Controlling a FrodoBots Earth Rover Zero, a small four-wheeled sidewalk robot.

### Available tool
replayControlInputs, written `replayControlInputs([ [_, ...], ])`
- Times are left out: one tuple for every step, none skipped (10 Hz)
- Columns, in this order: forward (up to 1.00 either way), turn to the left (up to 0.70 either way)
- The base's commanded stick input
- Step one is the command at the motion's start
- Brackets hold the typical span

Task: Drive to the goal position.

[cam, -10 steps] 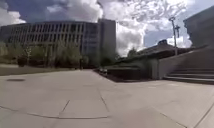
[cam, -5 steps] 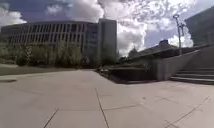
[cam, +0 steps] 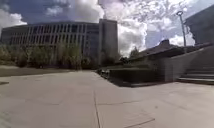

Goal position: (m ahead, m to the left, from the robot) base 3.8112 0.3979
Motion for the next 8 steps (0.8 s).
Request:
replayControlInputs([
  [1.00, 0.01],
  [1.00, 0.01],
  [1.00, 0.01],
  [1.00, 0.01],
  [1.00, 0.01],
  [1.00, 0.01],
  [1.00, 0.01],
  [1.00, 0.01],
])
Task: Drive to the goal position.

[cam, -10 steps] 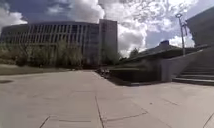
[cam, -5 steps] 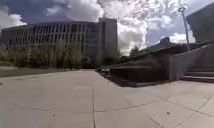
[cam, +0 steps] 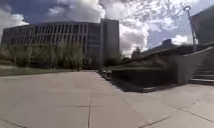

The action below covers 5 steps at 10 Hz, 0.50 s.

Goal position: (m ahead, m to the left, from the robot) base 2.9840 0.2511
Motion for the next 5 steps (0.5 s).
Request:
replayControlInputs([
  [1.00, 0.01],
  [1.00, 0.01],
  [1.00, 0.01],
  [1.00, 0.08],
  [1.00, 0.33],
])
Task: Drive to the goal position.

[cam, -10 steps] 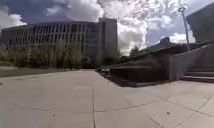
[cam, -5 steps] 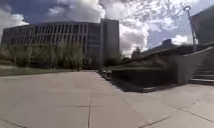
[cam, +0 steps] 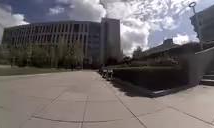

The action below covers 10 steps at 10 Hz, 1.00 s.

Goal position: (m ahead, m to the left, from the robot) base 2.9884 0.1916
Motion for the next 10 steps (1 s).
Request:
replayControlInputs([
  [1.00, 0.01],
  [1.00, 0.01],
  [1.00, 0.01],
  [1.00, 0.01],
  [1.00, 0.01],
  [1.00, 0.01],
  [1.00, 0.01],
  [1.00, 0.01],
  [1.00, 0.01],
  [1.00, 0.01],
])
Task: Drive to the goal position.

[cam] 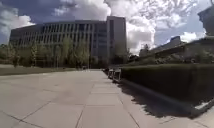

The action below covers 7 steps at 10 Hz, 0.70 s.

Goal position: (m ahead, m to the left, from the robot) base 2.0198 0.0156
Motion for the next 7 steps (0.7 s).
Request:
replayControlInputs([
  [1.00, 0.01],
  [1.00, 0.01],
  [1.00, 0.01],
  [1.00, 0.01],
  [1.00, 0.01],
  [0.93, 0.01],
  [0.49, 0.01],
])
